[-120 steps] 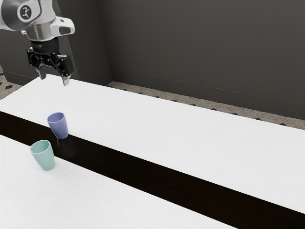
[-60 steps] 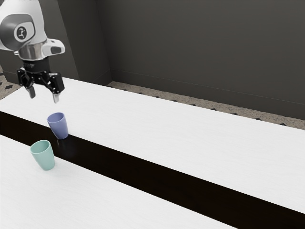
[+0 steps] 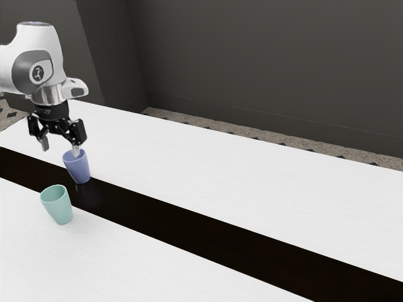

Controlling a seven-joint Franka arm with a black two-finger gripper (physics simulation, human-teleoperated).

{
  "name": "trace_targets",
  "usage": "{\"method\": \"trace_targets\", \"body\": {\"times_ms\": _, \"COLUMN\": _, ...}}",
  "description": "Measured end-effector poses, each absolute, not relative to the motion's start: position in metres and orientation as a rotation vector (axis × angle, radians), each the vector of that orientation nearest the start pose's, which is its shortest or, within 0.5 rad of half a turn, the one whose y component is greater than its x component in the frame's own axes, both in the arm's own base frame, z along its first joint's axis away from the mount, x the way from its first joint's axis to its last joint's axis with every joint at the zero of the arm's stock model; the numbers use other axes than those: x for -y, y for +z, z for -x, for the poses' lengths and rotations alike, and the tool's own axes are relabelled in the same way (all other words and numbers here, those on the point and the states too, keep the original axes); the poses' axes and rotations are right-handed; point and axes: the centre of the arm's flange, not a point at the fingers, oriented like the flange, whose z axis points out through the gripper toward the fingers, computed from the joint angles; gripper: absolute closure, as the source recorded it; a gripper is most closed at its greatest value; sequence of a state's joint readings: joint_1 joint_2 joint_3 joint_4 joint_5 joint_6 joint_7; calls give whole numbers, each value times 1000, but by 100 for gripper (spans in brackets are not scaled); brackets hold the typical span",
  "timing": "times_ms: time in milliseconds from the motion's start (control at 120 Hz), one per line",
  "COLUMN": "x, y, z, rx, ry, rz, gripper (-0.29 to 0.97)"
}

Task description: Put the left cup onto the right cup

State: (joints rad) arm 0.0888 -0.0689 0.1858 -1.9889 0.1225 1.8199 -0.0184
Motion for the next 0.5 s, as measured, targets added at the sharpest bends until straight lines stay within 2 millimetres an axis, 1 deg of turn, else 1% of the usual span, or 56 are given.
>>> {"method": "trace_targets", "body": {"times_ms": 58, "x": -157, "y": 479, "z": -507, "rx": 393, "ry": 165, "rz": 3019, "gripper": 0}}
{"method": "trace_targets", "body": {"times_ms": 208, "x": -170, "y": 456, "z": -516, "rx": 424, "ry": 163, "rz": 3023, "gripper": 0}}
{"method": "trace_targets", "body": {"times_ms": 500, "x": -197, "y": 426, "z": -529, "rx": 468, "ry": 119, "rz": 3025, "gripper": 0}}
